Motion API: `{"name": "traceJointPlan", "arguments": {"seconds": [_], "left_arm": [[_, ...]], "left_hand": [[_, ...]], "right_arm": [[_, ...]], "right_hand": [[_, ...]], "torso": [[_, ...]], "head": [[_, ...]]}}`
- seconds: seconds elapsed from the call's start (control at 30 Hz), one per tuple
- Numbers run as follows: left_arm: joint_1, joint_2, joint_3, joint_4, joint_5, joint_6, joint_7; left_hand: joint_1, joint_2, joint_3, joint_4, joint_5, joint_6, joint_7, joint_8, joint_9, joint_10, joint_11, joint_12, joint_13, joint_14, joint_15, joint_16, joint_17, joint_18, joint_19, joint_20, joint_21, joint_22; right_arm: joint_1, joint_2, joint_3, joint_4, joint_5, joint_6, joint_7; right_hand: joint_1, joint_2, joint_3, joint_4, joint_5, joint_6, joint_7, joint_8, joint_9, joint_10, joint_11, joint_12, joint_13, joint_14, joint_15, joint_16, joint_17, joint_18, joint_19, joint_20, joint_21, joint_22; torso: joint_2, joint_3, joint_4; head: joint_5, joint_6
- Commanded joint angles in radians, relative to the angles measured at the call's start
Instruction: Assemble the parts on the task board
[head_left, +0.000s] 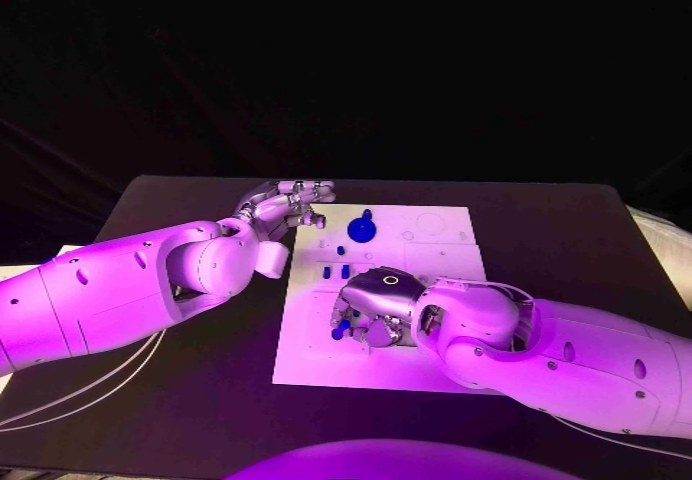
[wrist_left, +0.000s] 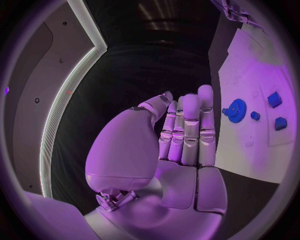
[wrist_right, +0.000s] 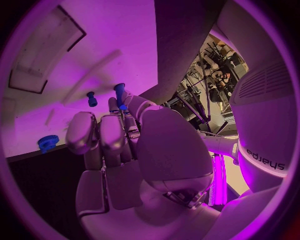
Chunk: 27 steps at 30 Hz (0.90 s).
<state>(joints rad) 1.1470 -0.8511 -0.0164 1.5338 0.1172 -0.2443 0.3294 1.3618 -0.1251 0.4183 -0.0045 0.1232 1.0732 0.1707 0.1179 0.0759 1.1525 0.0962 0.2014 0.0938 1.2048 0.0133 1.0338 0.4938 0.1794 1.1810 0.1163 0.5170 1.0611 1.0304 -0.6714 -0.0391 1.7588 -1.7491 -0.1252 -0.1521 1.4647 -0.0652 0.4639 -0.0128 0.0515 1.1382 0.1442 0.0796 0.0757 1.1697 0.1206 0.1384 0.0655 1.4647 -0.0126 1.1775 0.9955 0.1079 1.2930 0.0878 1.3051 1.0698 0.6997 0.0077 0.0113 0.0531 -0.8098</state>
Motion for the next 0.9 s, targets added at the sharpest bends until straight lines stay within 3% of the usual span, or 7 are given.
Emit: {"name": "traceJointPlan", "arguments": {"seconds": [0.03, 0.2, 0.37, 0.53, 0.77, 0.83, 0.9], "left_arm": [[0.000, 0.002, 0.001, 0.001, -0.001, 0.019, 0.003], [0.000, 0.002, 0.001, 0.001, -0.001, 0.020, 0.002], [0.000, 0.003, 0.001, 0.002, -0.001, 0.020, 0.001], [0.000, 0.003, 0.001, 0.002, -0.001, 0.020, 0.000], [0.000, 0.001, 0.001, 0.002, -0.001, 0.019, -0.003], [0.000, 0.001, 0.001, 0.002, -0.001, 0.019, -0.004], [0.000, 0.001, 0.001, 0.002, -0.001, 0.018, -0.006]], "left_hand": [[0.009, 0.004, -0.005, -0.001, 0.002, -0.007, -0.003, 0.003, -0.001, -0.005, -0.002, 0.005, 0.001, -0.005, 0.000, -0.005, -0.001, 0.003, 0.005, -0.001, -0.005, -0.001], [0.009, 0.004, -0.005, -0.001, 0.002, -0.007, -0.003, 0.003, -0.001, -0.005, -0.002, 0.005, 0.001, -0.005, 0.000, -0.005, -0.001, 0.003, 0.005, -0.001, -0.005, -0.001], [0.009, 0.004, -0.005, -0.001, 0.002, -0.007, -0.003, 0.003, -0.001, -0.005, -0.002, 0.005, 0.001, -0.005, 0.000, -0.005, -0.001, 0.003, 0.005, -0.001, -0.005, -0.001], [0.010, 0.006, -0.007, -0.002, 0.002, -0.009, -0.002, 0.004, -0.001, -0.008, -0.001, 0.007, 0.001, -0.006, 0.001, -0.004, -0.003, 0.003, 0.006, -0.001, -0.008, -0.003], [0.010, 0.006, -0.007, -0.002, 0.002, -0.009, -0.002, 0.004, -0.001, -0.008, -0.001, 0.007, 0.001, -0.006, 0.001, -0.004, -0.003, 0.003, 0.006, -0.001, -0.008, -0.003], [0.010, 0.006, -0.007, -0.002, 0.002, -0.009, -0.002, 0.004, -0.001, -0.009, -0.001, 0.008, 0.001, -0.006, 0.001, -0.004, -0.003, 0.003, 0.006, -0.001, -0.008, -0.003], [0.011, 0.007, -0.008, -0.002, 0.002, -0.011, -0.002, 0.004, -0.002, -0.012, 0.000, 0.007, 0.000, -0.007, 0.001, -0.004, -0.003, 0.003, 0.006, -0.001, -0.009, -0.003]], "right_arm": [[-0.002, 0.003, -0.002, -0.003, -0.023, 0.040, -0.017], [-0.002, 0.014, -0.004, -0.009, -0.027, 0.051, -0.025], [-0.004, 0.029, -0.007, -0.020, -0.028, 0.055, -0.033], [-0.005, 0.034, -0.008, -0.023, -0.027, 0.038, -0.032], [-0.005, 0.032, -0.009, -0.021, -0.026, -0.003, -0.028], [-0.006, 0.029, -0.009, -0.019, -0.024, -0.037, -0.024], [-0.011, 0.018, -0.008, -0.008, -0.018, -0.091, -0.014]], "right_hand": [[0.002, 0.006, 0.012, -0.006, 0.003, 0.009, -0.001, 0.000, 0.001, 0.058, -0.051, 0.002, 0.001, 0.016, -0.001, 0.004, -0.003, -0.003, 0.003, 0.004, 0.004, 0.000], [-0.023, -0.007, 0.003, -0.002, 0.008, -0.006, 0.002, -0.010, -0.003, 0.042, -0.047, -0.013, -0.002, 0.014, 0.003, 0.001, -0.007, -0.003, -0.002, 0.006, 0.002, -0.005], [-0.069, -0.035, -0.020, 0.013, 0.074, -0.043, 0.012, -0.018, -0.009, 0.012, -0.035, -0.041, -0.003, 0.016, 0.012, 0.009, 0.001, -0.003, 0.000, 0.014, 0.004, -0.002], [-0.099, -0.058, -0.043, 0.024, 0.085, -0.077, 0.014, -0.019, -0.011, -0.022, -0.026, -0.063, -0.004, 0.015, 0.019, 0.010, -0.001, -0.003, -0.003, 0.021, 0.001, -0.006], [-0.121, -0.080, -0.100, 0.032, 0.099, -0.122, 0.010, -0.017, -0.010, -0.107, -0.019, -0.074, -0.003, 0.009, 0.027, 0.002, -0.014, 0.002, -0.014, 0.028, -0.011, -0.027], [-0.122, -0.081, -0.132, 0.033, 0.105, -0.135, 0.008, -0.016, -0.010, -0.141, -0.015, -0.072, -0.002, 0.008, 0.029, -0.001, -0.019, 0.003, -0.018, 0.031, -0.017, -0.036], [-0.118, -0.079, -0.157, 0.031, 0.140, -0.143, 0.006, -0.016, -0.009, -0.176, -0.008, -0.070, -0.002, 0.004, 0.033, -0.007, -0.029, 0.006, -0.026, 0.035, -0.026, -0.051]], "torso": [[0.000, -0.0002, -0.0003], [0.000, -0.0001, 0.0000], [0.000, 0.0000, 0.0005], [0.000, -0.0007, 0.0007], [0.000, -0.0003, -0.0005], [-0.001, -0.0003, -0.0001], [0.000, 0.0000, 0.0009]], "head": [[0.000, -0.001], [0.000, -0.001], [0.000, -0.002], [0.000, -0.003], [0.001, -0.003], [0.000, -0.003], [-0.002, -0.003]]}}
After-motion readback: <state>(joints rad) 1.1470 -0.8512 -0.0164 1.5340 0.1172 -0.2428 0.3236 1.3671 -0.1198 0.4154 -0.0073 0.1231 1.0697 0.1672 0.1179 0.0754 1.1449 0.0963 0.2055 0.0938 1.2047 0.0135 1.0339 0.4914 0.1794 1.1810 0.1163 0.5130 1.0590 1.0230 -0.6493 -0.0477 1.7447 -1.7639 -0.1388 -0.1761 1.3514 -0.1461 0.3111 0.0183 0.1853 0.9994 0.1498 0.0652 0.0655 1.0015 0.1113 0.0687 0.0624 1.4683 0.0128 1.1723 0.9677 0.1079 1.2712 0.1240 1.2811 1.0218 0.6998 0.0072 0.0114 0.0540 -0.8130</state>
